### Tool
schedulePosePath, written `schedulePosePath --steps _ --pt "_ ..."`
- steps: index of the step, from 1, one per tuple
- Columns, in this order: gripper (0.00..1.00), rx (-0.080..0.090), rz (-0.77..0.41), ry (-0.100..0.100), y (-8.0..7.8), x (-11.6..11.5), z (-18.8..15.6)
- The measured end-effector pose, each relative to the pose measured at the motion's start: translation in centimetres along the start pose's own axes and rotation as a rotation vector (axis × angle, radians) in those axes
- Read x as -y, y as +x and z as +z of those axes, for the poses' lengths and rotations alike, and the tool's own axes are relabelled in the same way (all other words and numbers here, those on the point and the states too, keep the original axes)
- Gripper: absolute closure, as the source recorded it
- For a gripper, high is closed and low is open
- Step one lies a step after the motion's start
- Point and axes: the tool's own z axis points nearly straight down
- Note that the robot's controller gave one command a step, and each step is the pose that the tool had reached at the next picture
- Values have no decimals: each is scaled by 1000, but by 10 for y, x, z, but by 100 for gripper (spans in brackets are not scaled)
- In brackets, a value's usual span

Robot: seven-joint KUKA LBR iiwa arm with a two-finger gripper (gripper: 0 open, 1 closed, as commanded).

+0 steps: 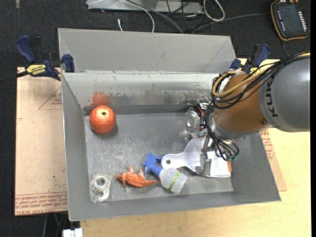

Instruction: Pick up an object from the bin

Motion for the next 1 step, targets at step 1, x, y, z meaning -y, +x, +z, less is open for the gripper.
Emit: schedulePosePath --steps 1 --pt "100 -18 209 -2 20 5 6"
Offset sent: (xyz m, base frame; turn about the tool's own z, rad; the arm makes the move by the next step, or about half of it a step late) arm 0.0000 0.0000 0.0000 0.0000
